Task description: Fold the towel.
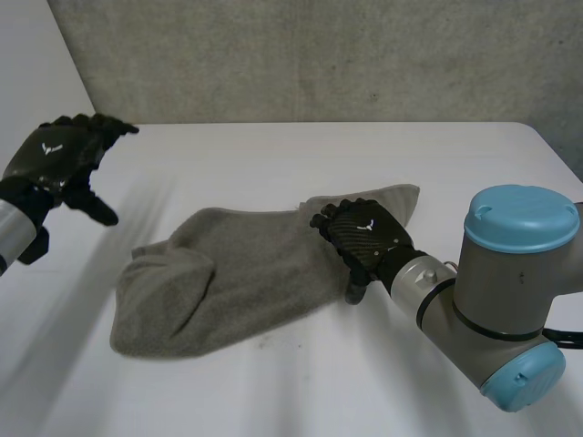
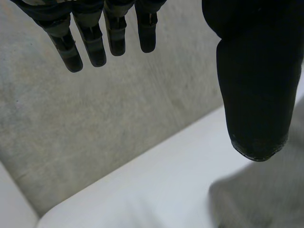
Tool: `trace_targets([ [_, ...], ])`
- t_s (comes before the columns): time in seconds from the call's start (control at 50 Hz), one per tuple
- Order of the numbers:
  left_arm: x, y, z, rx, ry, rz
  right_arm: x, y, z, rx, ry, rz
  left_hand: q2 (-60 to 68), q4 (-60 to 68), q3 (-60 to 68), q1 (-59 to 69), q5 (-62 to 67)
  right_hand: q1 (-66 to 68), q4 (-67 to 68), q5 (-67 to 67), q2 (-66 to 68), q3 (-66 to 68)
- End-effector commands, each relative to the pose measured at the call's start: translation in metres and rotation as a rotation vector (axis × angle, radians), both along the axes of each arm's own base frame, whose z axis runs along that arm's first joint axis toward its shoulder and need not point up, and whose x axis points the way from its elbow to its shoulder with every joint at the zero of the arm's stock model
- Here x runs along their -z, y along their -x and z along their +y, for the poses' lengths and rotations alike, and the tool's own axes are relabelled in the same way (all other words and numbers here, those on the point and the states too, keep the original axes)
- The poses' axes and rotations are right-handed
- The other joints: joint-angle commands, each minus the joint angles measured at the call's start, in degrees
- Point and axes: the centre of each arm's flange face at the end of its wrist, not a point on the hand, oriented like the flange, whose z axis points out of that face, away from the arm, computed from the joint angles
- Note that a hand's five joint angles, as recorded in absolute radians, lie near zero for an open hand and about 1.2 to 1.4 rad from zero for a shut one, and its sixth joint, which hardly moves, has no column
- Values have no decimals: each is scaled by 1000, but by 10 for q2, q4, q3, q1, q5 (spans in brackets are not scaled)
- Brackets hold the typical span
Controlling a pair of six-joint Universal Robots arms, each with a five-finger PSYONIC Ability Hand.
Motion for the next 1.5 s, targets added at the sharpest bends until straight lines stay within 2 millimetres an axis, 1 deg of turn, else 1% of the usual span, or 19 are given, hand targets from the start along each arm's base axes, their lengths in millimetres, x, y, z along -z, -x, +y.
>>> trace_targets([
  [0.02, 33, -17, 6, 34, -15, -186, 0, 0, 0, 0, 0, 2, 73, 73, 72, 71, 74, -34, -47, -36, -44, -41],
  [0.3, 88, -21, 19, 190, -135, -208, 5, 0, 0, -2, -10, 11, 146, 145, 144, 143, 147, -34, -47, -36, -44, -41],
  [0.58, 112, -29, 17, 194, -178, -263, 13, 0, 0, -3, -26, 24, 250, 249, 249, 248, 251, -34, -47, -36, -44, -41],
  [0.64, 115, -28, 17, 199, -190, -261, 14, 0, 0, -3, -27, 25, 301, 300, 299, 298, 302, -34, -47, -36, -44, -41],
  [0.72, 112, -29, 15, 194, -185, -259, 14, 0, 0, -4, -28, 27, 515, 514, 514, 513, 516, -34, -47, -36, -44, -41],
  [0.74, 112, -29, 15, 194, -185, -259, 14, 0, 0, -4, -28, 27, 516, 515, 514, 514, 517, -34, -47, -36, -44, -41],
  [0.78, 106, -28, 12, 194, -166, -260, 14, 0, 0, -4, -28, 27, 655, 654, 653, 652, 656, -34, -47, -36, -44, -41],
  [0.9, 86, -26, 12, 183, -148, -236, 15, 0, 0, -4, -29, 28, 655, 655, 654, 653, 656, -34, -47, -36, -44, -41],
  [0.94, 59, -23, 11, 174, -142, -170, 15, -1, 0, -4, -28, 27, 655, 655, 654, 653, 656, -34, -47, -36, -44, -41],
  [0.96, 58, -23, 11, 174, -142, -170, 15, -1, 0, -4, -28, 27, 655, 655, 654, 653, 656, -34, -47, -36, -44, -41],
  [1.0, 29, -21, 9, 167, -133, -89, 14, -1, 0, -4, -26, 26, 655, 655, 654, 653, 656, -34, -47, -36, -44, -41],
  [1.06, 11, -19, 9, 159, -119, -49, 15, -1, 0, -4, -28, 27, 655, 655, 654, 653, 656, -34, -47, -36, -44, -41],
  [1.1, -27, -19, 9, 120, -79, 22, 17, -1, -1, -4, -32, 29, 655, 655, 654, 653, 656, -34, -47, -36, -44, -41],
  [1.12, -27, -19, 9, 120, -79, 23, 17, -1, -1, -4, -32, 29, 655, 655, 654, 653, 656, -34, -47, -36, -44, -41],
  [1.16, -58, -22, 8, 78, -45, 89, 17, -1, -1, -4, -31, 30, 655, 655, 654, 653, 656, -34, -47, -36, -44, -41],
  [1.18, -58, -22, 8, 78, -45, 89, 17, -1, -1, -4, -31, 30, 655, 655, 654, 653, 656, -34, -47, -36, -44, -41],
  [1.22, -82, -23, 6, 44, -17, 145, 17, -1, -1, -4, -32, 31, 655, 655, 654, 653, 656, -34, -47, -36, -44, -41],
  [1.32, -99, -17, 7, 28, -4, 201, 17, -1, -2, -1, -31, 32, 655, 655, 654, 653, 656, -34, -47, -36, -44, -41],
  [1.5, -101, -9, 6, -15, -3, 223, 8, 2, -9, 30, -25, 16, 655, 655, 654, 653, 656, -34, -47, -36, -44, -41],
])
